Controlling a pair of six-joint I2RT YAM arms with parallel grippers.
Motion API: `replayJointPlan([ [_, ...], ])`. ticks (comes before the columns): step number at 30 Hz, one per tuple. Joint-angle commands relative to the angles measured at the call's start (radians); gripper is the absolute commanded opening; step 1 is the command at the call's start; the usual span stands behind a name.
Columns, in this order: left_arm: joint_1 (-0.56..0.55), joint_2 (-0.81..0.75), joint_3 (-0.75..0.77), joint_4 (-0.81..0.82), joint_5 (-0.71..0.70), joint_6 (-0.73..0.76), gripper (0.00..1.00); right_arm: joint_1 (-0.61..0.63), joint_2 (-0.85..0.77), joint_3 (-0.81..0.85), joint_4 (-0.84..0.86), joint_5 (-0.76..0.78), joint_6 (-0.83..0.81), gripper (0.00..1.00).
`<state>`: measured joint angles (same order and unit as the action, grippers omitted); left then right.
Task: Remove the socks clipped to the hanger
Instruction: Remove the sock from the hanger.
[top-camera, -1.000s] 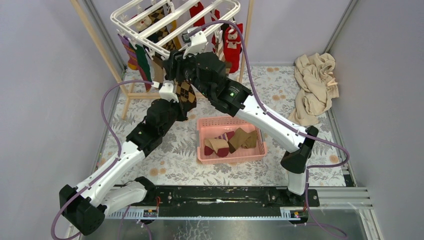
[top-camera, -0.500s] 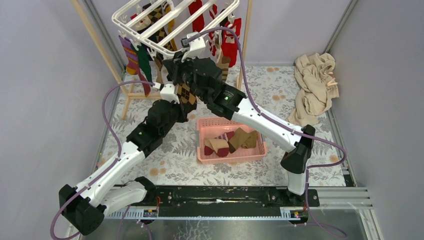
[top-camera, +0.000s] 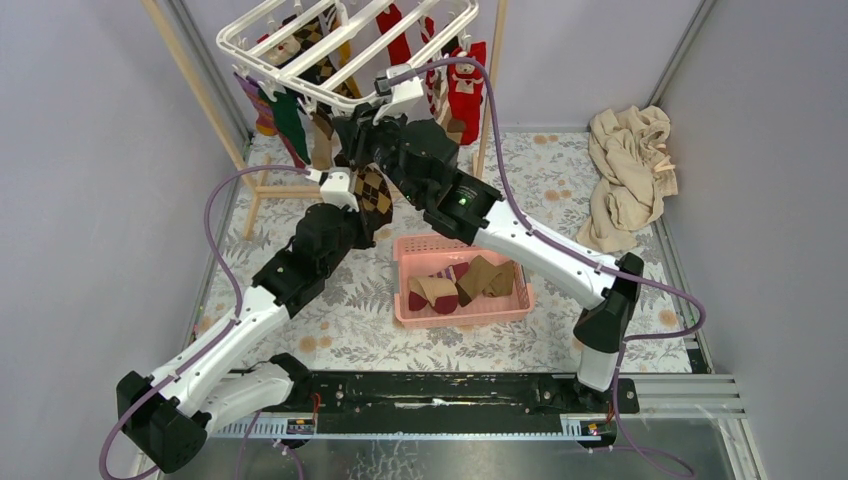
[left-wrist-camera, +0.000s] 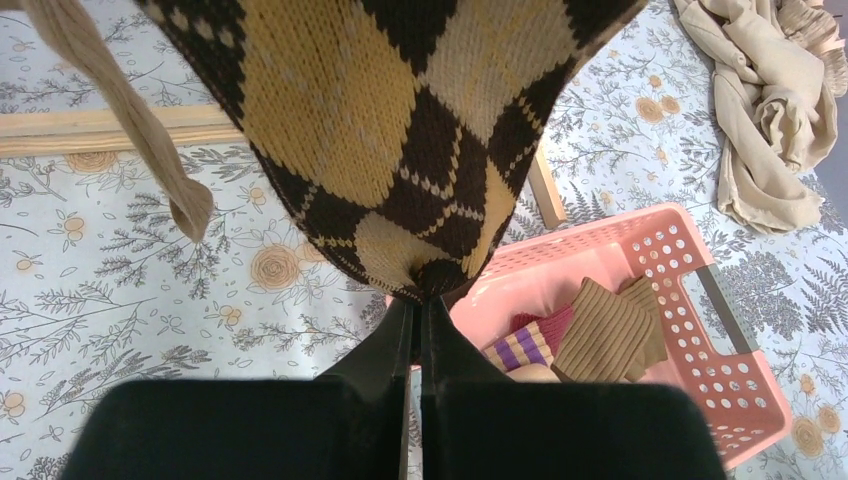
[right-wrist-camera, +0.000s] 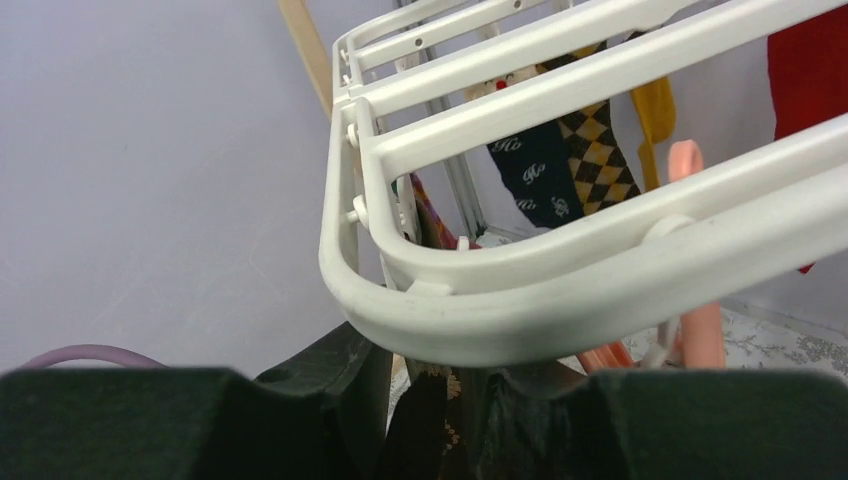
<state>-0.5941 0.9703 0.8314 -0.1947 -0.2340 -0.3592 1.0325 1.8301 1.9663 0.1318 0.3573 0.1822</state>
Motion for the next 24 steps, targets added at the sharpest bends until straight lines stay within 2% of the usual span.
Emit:
replayJointPlan([
  [1, -0.013, -0.012, -0.006, 0.009, -0.024, 0.003, 0.0, -0.001, -0.063, -0.016, 0.094, 0.037, -0.02, 0.36],
  [9, -0.043, 0.006, 0.003, 0.011, -0.033, -0.003, 0.0, -0.013, -0.069, -0.054, 0.162, 0.046, -0.013, 0.46],
  [18, -0.063, 0.022, 0.011, 0.011, -0.044, -0.003, 0.0, -0.042, -0.062, -0.061, 0.212, 0.015, 0.03, 0.49],
  [20, -0.067, 0.023, 0.013, 0.012, -0.044, -0.003, 0.0, -0.048, -0.057, -0.057, 0.213, 0.014, 0.036, 0.47],
  [24, -0.07, 0.025, 0.015, 0.009, -0.048, 0.0, 0.0, -0.057, -0.059, -0.073, 0.227, 0.007, 0.051, 0.35],
])
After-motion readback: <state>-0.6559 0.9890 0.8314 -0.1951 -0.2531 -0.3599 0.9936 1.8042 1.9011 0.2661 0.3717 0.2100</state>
